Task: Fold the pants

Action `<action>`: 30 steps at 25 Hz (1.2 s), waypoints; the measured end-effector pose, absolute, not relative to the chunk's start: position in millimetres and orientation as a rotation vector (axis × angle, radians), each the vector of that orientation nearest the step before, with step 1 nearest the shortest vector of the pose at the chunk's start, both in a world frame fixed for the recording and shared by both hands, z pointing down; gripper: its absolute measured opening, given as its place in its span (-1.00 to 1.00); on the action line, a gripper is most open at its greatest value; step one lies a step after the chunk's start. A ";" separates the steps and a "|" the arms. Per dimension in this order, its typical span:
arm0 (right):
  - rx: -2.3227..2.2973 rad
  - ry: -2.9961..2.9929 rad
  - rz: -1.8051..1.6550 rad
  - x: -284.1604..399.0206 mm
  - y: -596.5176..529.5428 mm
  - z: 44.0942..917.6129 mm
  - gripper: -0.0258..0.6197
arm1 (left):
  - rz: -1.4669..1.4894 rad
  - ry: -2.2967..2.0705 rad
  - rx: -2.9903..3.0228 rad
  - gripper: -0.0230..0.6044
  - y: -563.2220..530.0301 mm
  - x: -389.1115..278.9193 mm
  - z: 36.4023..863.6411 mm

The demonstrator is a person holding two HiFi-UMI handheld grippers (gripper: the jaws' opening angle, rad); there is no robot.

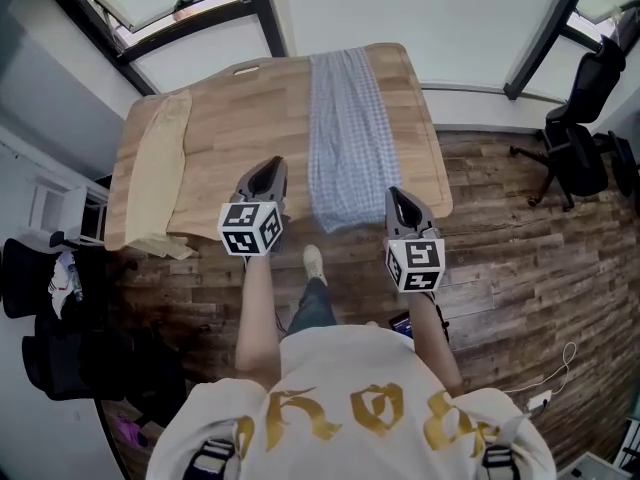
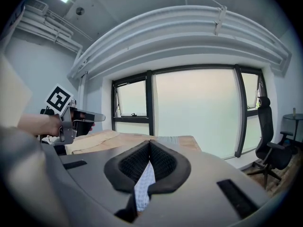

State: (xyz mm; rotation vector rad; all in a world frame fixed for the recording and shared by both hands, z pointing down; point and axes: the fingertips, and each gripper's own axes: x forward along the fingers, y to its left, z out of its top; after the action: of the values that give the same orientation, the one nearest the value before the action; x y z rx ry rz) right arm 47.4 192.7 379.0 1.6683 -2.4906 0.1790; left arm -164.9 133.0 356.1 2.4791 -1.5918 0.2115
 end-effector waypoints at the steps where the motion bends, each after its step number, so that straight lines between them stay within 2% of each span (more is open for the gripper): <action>1: 1.676 -2.479 0.178 42.5 178.4 382.0 -0.85 | 0.207 -1.578 2.489 -0.77 112.9 -168.4 357.4; 16: 1.824 -2.221 0.145 -33.3 -21.0 403.3 -0.85 | 0.276 -1.256 2.612 -0.77 -141.6 -214.7 392.4; 30: 1.893 -2.137 0.208 -32.7 -46.0 415.3 -0.85 | 0.247 -1.072 2.603 -0.77 -199.6 -192.9 411.9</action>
State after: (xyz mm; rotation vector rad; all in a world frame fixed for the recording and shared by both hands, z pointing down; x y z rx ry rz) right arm -32.7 -46.0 415.3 1.8927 -2.1368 0.2084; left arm -192.9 -199.6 411.9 2.6030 -1.0722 0.2467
